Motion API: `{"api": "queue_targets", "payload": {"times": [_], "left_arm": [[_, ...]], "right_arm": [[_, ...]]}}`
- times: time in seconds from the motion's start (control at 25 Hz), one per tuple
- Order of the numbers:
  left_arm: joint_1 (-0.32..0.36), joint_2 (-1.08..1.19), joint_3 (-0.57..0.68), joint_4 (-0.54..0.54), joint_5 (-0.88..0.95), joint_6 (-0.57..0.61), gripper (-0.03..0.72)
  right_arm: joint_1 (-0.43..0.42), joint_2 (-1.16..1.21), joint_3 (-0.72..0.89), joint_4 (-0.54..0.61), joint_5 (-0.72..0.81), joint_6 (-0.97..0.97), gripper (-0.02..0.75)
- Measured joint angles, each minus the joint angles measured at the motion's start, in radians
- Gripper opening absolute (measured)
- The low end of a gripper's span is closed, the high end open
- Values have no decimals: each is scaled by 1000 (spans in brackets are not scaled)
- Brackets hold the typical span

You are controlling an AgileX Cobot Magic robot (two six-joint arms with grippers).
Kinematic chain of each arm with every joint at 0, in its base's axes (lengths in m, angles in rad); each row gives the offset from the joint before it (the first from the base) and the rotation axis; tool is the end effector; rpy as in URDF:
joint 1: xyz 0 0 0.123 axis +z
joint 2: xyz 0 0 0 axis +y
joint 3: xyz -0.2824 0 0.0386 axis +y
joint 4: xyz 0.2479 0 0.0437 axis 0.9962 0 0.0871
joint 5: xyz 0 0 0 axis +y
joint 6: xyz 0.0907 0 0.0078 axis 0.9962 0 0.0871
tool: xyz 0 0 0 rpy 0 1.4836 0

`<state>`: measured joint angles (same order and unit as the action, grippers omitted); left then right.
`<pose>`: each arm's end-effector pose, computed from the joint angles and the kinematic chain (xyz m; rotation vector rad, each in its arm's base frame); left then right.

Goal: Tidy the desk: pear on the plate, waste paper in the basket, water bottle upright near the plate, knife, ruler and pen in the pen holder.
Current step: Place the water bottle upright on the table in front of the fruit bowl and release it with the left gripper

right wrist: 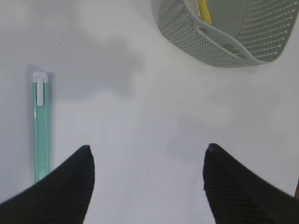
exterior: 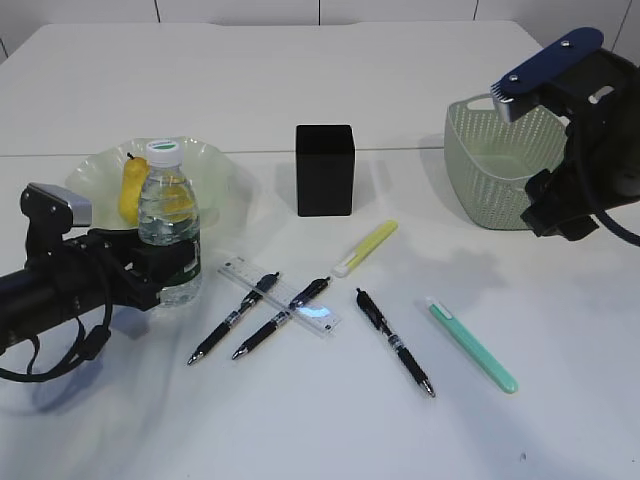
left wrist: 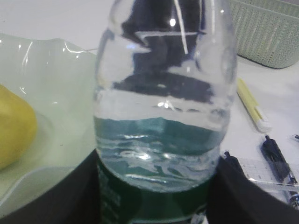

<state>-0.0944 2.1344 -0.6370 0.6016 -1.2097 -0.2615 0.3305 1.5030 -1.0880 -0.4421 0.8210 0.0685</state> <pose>0.3137 -0.0781 0.0764 0.4553 1.7812 -0.5943 0.2959 0.0714 0.2704 -0.6471 2.5517 -0.3945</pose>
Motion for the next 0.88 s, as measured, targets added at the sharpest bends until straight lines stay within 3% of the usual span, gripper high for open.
{"api": "queue_targets", "payload": {"times": [0.24, 0.88], "left_arm": [[0, 7, 0, -2, -9, 2, 425], [0, -32, 2, 5, 51, 3, 592]], "right_arm": [[0, 0, 0, 0, 0, 0, 537], [0, 0, 0, -15, 0, 0, 537]]}}
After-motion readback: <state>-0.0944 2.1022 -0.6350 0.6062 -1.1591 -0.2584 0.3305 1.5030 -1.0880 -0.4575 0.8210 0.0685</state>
